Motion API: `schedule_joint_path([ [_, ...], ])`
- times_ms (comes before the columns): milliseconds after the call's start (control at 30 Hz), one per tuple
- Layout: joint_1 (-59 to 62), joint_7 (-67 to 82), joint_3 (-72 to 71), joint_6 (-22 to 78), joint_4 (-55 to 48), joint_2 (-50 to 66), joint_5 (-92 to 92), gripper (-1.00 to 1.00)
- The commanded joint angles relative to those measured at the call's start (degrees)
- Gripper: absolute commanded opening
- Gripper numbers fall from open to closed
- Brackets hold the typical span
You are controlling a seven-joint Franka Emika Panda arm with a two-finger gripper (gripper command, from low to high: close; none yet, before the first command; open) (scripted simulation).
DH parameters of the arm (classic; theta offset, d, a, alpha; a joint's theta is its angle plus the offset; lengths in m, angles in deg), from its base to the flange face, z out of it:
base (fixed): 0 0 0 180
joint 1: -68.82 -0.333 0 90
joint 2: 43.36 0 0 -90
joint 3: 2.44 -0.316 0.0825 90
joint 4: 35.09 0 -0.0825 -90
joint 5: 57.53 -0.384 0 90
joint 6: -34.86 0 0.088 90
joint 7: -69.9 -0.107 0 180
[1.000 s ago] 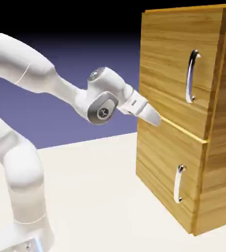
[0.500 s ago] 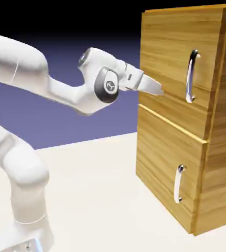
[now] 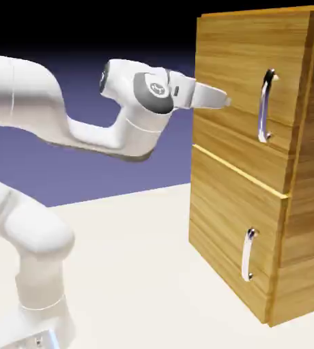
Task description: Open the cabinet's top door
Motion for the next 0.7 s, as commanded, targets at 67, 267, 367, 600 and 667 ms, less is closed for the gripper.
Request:
schedule_joint_path([
  [67,-2.1,-5.5,2.8,-0.2,-1.6,-1.2,7.5,0.00],
  [267,-6.3,-16.5,8.3,-0.7,-4.7,-3.5,22.4,0.00],
  [367,-8.4,-22.0,11.0,-1.0,-6.2,-4.6,29.9,0.00],
  [600,-13.3,-34.8,17.4,-1.5,-9.8,-7.3,47.4,0.00],
  [667,-14.7,-38.4,19.3,-1.7,-10.9,-8.1,52.3,0.00],
])
